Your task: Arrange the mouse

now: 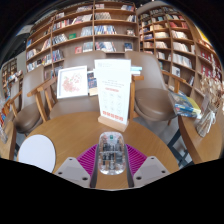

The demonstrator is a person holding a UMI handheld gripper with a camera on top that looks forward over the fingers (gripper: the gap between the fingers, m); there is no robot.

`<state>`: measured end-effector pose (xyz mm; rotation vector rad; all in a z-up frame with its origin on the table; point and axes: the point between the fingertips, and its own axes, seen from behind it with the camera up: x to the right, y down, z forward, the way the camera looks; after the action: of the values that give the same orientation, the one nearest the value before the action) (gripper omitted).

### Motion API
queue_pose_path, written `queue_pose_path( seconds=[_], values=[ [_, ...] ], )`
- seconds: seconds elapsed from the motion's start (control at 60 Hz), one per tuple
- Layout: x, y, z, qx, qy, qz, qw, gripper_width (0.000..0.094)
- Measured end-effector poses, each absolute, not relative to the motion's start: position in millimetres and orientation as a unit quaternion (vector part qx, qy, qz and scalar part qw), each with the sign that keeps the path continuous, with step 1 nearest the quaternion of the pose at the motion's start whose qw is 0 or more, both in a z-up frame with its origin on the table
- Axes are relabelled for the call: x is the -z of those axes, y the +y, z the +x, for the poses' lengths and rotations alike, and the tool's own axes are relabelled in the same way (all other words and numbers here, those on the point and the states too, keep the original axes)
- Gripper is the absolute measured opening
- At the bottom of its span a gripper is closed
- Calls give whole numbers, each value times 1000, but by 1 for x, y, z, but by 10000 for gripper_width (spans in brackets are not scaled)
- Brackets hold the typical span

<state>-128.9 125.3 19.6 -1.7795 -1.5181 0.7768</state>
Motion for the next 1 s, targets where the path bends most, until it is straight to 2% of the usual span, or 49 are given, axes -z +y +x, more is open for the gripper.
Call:
queue_pose_path(
  seconds=[0.15,0.25,0.317,0.417,0.533,0.667,0.75,0.85,0.95,0.983,1.0],
  values=[
    [-116,72,-128,-337,-588,-636,368,421],
    [-153,8,-119,-373,-599,-614,353,422],
    [-158,-37,-120,-387,-609,-606,333,420],
    [-137,-100,-113,-389,-626,-599,312,419],
    [-87,-154,-100,-376,-650,-598,282,421],
    [-19,-171,-94,-333,-663,-612,273,418],
    [9,-178,-87,-319,-664,-621,267,419],
    [10,-175,-88,-319,-660,-614,292,446],
    [10,-175,-90,-328,-655,-617,288,501],
    [9,-177,-91,-334,-651,-620,284,556],
    [8,-178,-90,-336,-649,-621,282,615]
  ],
)
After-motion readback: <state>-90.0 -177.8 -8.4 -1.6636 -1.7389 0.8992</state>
